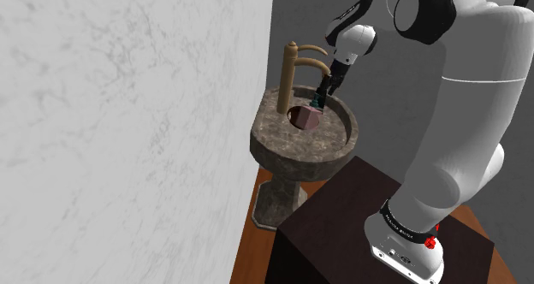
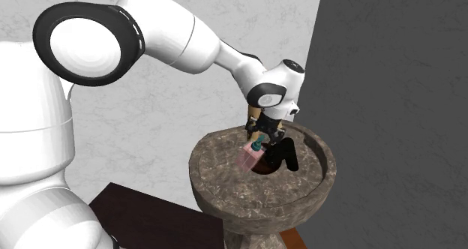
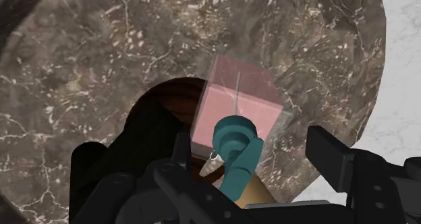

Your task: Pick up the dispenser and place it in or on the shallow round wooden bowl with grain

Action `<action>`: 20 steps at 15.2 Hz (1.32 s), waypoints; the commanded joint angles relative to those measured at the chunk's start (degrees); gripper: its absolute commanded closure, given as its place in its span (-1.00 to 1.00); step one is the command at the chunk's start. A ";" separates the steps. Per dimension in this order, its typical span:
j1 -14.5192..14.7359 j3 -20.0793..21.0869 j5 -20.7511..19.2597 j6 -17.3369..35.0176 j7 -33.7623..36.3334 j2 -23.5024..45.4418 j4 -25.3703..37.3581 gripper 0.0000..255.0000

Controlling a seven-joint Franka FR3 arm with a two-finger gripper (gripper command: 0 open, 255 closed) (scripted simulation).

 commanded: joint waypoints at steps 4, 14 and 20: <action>-0.08 0.86 6.01 4.35 4.41 1.65 -1.34 -1.00; -0.10 1.66 7.44 6.22 3.57 3.28 -1.79 -1.00; -0.10 1.66 7.43 6.19 3.59 3.28 -1.76 1.00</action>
